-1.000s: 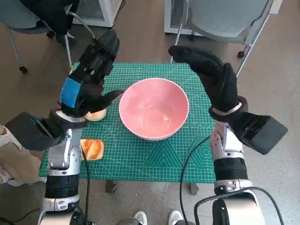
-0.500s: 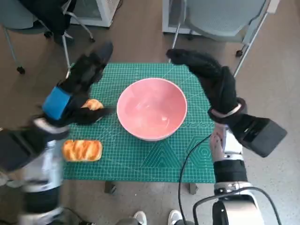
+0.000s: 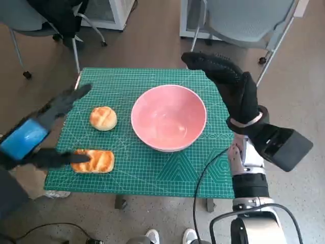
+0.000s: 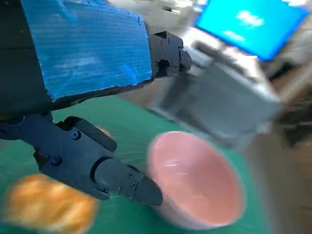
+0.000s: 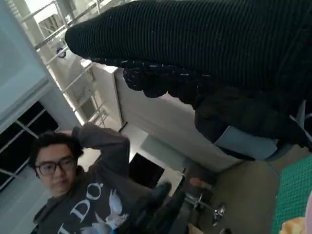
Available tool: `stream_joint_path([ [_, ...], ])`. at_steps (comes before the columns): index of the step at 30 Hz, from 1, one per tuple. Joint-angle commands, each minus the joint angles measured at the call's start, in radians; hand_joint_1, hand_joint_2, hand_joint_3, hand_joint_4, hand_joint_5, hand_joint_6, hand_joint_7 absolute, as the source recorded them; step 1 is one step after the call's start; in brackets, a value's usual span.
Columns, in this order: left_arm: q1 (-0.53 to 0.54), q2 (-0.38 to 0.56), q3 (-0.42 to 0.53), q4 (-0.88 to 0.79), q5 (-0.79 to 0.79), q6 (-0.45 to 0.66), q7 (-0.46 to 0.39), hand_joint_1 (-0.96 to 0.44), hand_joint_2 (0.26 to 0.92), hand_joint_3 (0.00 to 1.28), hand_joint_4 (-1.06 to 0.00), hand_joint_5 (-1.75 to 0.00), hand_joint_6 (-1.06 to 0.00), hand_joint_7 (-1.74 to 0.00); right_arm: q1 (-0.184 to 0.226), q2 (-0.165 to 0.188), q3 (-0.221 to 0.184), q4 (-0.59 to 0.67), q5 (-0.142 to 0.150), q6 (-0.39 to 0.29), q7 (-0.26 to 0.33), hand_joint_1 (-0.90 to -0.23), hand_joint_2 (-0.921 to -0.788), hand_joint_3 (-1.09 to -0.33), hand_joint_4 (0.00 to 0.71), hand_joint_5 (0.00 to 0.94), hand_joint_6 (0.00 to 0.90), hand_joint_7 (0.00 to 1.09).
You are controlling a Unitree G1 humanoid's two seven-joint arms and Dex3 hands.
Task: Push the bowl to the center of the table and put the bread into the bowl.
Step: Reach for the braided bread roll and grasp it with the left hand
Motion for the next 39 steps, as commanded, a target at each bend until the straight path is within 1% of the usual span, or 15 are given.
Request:
stream_joint_path([
  [1,0.102,0.067,0.04,-0.194,0.068,0.131,-0.03,-0.27,0.666,0.0,-0.05,-0.01,-0.18,-0.17,0.016,0.006,-0.007,0.016,0.02,0.017,0.004,-0.708,-0.921,-0.799,0.074,0.003,0.0,0.3],
  [5,0.132,0.078,0.017,-0.227,0.103,0.18,-0.021,-0.25,0.661,0.0,-0.08,-0.01,-0.23,-0.13,0.015,0.009,-0.009,0.025,0.021,0.014,0.005,-0.707,-0.921,-0.8,0.074,0.003,-0.001,0.3],
  [9,0.136,0.106,-0.048,-0.238,0.142,0.237,-0.006,-0.23,0.66,0.0,-0.1,-0.01,-0.27,-0.09,0.013,0.013,-0.009,0.034,0.018,0.007,0.0,-0.704,-0.921,-0.803,0.074,0.002,-0.001,0.3],
  [20,0.081,0.172,-0.305,-0.188,0.246,0.351,0.02,-0.19,0.665,0.0,-0.17,-0.01,-0.32,-0.04,0.012,0.02,-0.011,0.038,0.022,0.006,0.0,-0.703,-0.921,-0.806,0.074,0.002,-0.001,0.3],
  [23,0.059,0.182,-0.357,-0.163,0.267,0.366,0.021,-0.18,0.669,0.0,-0.18,-0.01,-0.32,-0.03,0.01,0.02,-0.013,0.042,0.024,0.007,0.001,-0.698,-0.921,-0.807,0.074,0.002,-0.001,0.3],
  [27,0.022,0.193,-0.45,-0.106,0.306,0.381,0.022,-0.17,0.672,0.0,-0.18,-0.01,-0.32,-0.02,0.009,0.019,-0.016,0.047,0.028,0.009,0.004,-0.694,-0.921,-0.81,0.074,0.002,-0.001,0.3],
  [32,-0.024,0.194,-0.556,-0.027,0.364,0.38,0.022,-0.15,0.675,0.0,-0.19,0.0,-0.32,-0.01,0.005,0.018,-0.018,0.056,0.033,0.011,0.01,-0.696,-0.921,-0.81,0.074,0.001,-0.001,0.3],
  [39,-0.085,0.179,-0.647,0.051,0.431,0.389,0.011,-0.11,0.678,0.0,-0.19,0.0,-0.32,-0.01,0.001,0.014,-0.019,0.058,0.043,0.017,0.017,-0.696,-0.921,-0.81,0.072,0.0,-0.001,0.3],
])
